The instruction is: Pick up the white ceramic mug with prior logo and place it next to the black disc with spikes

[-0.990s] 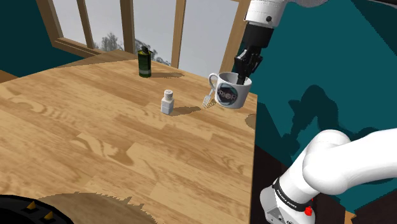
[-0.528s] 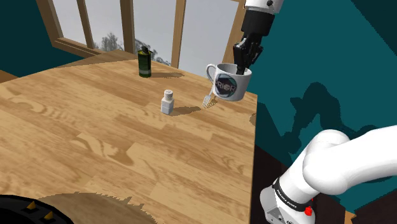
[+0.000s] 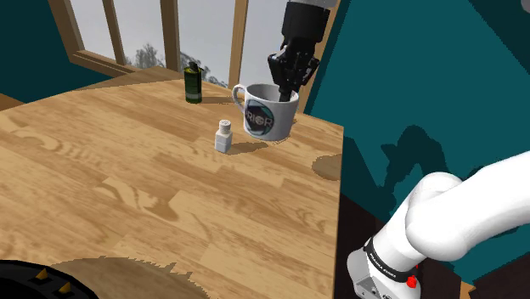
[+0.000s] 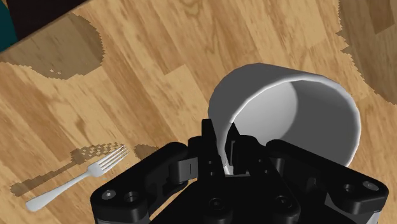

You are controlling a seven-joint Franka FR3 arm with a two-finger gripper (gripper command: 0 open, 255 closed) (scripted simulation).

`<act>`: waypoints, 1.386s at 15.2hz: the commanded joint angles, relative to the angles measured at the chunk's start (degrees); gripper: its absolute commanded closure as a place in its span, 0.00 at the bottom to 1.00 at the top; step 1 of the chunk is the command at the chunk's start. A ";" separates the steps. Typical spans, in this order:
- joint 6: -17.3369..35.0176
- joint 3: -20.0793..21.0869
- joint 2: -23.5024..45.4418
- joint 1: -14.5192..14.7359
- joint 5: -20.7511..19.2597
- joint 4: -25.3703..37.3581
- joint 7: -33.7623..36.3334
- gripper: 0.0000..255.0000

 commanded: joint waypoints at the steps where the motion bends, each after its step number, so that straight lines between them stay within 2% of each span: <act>1: 0.91 2.04 2.83 0.41 0.19 2.29 2.54 1.00; 7: 2.26 8.58 13.04 2.12 -1.14 12.05 11.37 1.00; 13: 1.85 14.57 26.17 5.57 -6.33 25.35 21.14 1.00; 17: -0.48 17.30 36.96 10.44 -12.11 37.47 27.73 1.00; 19: -2.73 17.92 43.13 14.15 -15.56 45.31 30.69 1.00; 21: -6.21 17.92 50.25 19.07 -19.43 55.49 33.15 1.00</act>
